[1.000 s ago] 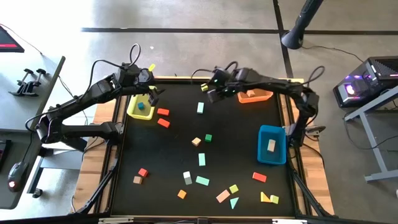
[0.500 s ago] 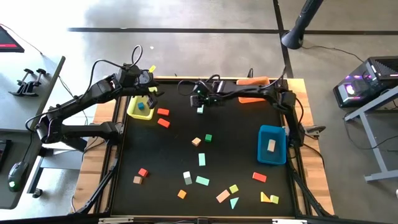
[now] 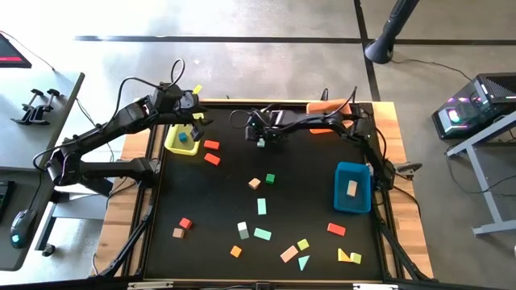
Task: Sort blocks by size
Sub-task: Put the blue rectangle block into the blue bin
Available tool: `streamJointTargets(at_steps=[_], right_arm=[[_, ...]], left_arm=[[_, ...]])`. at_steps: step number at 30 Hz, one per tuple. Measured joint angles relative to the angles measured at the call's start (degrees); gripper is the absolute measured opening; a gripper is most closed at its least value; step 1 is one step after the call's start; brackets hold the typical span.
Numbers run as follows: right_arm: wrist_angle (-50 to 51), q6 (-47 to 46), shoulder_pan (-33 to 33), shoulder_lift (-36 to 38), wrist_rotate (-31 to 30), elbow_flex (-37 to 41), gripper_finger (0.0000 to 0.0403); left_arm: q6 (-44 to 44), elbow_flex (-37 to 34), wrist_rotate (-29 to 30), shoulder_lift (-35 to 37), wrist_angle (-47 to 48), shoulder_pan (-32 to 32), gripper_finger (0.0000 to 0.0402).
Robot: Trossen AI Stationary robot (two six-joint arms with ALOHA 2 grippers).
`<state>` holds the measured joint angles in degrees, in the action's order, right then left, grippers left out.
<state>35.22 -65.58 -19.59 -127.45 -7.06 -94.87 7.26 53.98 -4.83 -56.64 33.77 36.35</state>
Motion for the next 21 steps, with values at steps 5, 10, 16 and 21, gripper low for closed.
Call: streamJointTargets(at_steps=[5,10,16,21], right_arm=[[5.6,1.4,0.9,-2.3,-2.7,-3.3,0.0256],[11.1,3.3,1.0,-2.7,-2.2,-4.0,0.0244],[16.4,9.0,0.8,-2.7,0.6,-4.0,0.0166],[20.0,12.6,0.8,-1.6,2.3,-3.9,0.0126]], left_arm=[[0.5,0.0,0.0,0.0,-0.6,0.0,0.0213],[0.5,0.0,0.0,0.0,-0.6,0.0,0.0213],[0.5,0.0,0.0,0.0,-0.6,0.0,0.0213],[0.5,0.0,0.0,0.0,-0.6,0.0,0.0213]])
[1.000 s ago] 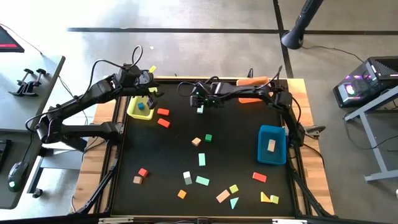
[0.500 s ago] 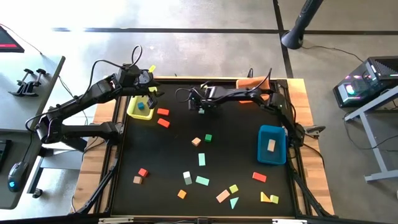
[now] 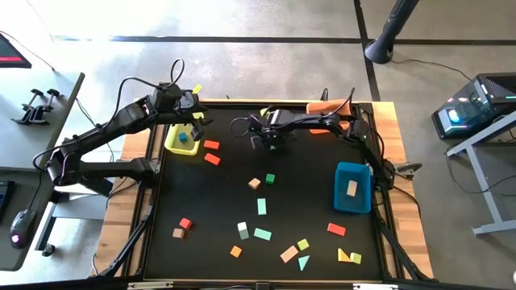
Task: Sort blocks by size
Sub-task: Put the blue rectangle block into the blue bin
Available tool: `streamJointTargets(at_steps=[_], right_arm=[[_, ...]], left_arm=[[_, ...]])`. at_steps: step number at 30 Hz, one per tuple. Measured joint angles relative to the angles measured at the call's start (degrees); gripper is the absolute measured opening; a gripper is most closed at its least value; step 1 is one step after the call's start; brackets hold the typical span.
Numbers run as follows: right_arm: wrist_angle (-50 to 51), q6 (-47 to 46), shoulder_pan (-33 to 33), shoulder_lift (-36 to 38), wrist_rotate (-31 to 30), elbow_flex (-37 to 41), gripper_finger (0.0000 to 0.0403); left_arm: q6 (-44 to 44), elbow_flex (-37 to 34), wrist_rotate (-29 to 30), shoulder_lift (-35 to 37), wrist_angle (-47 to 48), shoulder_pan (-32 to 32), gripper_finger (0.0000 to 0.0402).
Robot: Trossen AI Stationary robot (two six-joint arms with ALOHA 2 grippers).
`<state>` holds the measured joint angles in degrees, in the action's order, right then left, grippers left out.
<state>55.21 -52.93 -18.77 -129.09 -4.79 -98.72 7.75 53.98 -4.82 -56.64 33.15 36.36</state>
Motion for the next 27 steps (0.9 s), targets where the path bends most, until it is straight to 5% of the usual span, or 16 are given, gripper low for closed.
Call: streamJointTargets(at_steps=[6,13,20,27], right_arm=[[7.3,5.5,1.7,6.2,0.4,0.6,0.0126],[19.9,12.5,8.3,17.3,-7.1,5.1,0.0126],[19.8,-7.9,14.9,37.6,0.1,25.2,0.0126],[20.5,-34.6,26.0,57.2,4.1,35.1,0.0126]], left_arm=[[0.0,0.0,0.0,0.0,0.0,0.0,0.0213],[1.4,0.0,0.0,0.0,0.0,0.0,0.0213],[1.5,0.0,0.0,0.0,0.0,0.0,0.0213],[1.5,0.0,0.0,0.0,0.0,0.0,0.0213]])
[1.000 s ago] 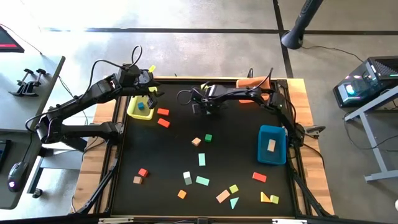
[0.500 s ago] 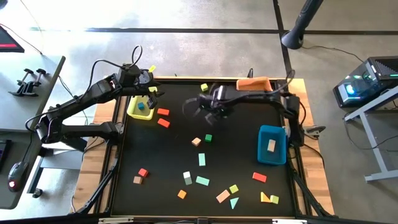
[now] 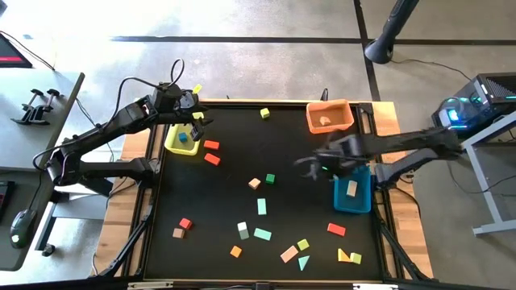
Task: Sort blocks by size
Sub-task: Put the blue rectangle block into the blue bin
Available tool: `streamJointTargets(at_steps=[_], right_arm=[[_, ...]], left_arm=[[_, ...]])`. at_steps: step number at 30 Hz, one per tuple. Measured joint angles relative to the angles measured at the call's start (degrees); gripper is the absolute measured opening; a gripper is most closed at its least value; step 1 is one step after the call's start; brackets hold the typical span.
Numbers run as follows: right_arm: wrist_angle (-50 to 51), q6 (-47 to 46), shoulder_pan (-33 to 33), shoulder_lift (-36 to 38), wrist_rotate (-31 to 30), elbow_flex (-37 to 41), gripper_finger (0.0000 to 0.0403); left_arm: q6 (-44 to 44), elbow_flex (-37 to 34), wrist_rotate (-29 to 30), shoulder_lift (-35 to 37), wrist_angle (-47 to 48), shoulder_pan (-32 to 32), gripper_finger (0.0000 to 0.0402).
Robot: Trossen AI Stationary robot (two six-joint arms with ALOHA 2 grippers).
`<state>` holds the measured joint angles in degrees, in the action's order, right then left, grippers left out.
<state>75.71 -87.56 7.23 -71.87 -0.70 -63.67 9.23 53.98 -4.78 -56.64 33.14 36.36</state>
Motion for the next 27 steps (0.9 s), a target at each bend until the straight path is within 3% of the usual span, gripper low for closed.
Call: streamJointTargets(at_steps=[8,15,27], right_arm=[[-3.9,-17.4,9.2,7.9,7.1,9.6,0.0126],[-11.2,-21.2,11.2,7.8,8.9,15.6,0.0126],[-14.9,-23.1,11.2,7.8,12.1,19.9,0.0126]], left_arm=[[0.0,0.0,0.0,0.0,0.0,0.0,0.0213],[-0.1,0.0,0.0,0.0,0.0,0.0,0.0213],[-0.1,0.0,0.0,0.0,0.0,0.0,0.0213]])
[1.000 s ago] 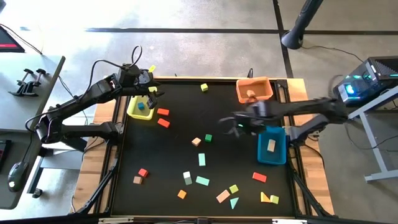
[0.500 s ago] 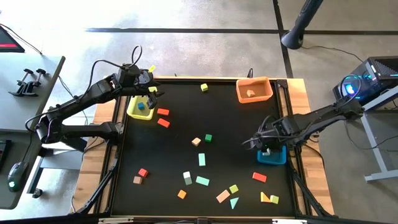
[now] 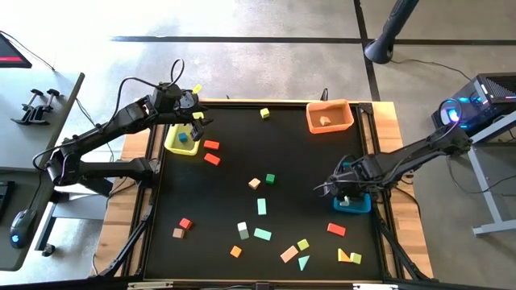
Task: Sort blocks by size
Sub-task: Put the blue rectangle block into the blue bin
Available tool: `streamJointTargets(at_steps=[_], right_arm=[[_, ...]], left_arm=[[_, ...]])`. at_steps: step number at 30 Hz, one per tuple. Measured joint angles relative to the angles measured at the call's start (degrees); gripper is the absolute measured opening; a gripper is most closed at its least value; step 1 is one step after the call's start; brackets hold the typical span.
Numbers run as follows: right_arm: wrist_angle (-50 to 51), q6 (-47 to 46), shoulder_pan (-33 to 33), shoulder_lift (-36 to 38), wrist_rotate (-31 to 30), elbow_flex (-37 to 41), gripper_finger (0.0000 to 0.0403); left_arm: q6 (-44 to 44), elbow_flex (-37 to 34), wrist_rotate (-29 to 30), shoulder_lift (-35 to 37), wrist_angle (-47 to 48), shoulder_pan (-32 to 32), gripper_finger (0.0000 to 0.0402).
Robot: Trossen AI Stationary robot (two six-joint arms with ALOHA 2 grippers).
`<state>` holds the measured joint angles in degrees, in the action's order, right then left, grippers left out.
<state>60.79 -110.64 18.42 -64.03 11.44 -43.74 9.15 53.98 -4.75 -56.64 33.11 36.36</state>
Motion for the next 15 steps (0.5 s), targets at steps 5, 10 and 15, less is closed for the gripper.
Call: streamJointTargets(at_steps=[5,10,15], right_arm=[[0.5,-1.5,0.0,0.0,1.2,0.5,0.0126],[5.0,-3.8,-0.5,0.0,1.3,0.5,0.0126],[7.0,-4.7,-2.1,0.0,-3.6,0.5,0.0126]], left_arm=[[0.0,0.0,0.0,0.0,0.0,0.0,0.0213],[0.0,0.0,0.0,0.0,0.0,0.0,0.0213],[0.0,0.0,0.0,0.0,0.0,0.0,0.0213]])
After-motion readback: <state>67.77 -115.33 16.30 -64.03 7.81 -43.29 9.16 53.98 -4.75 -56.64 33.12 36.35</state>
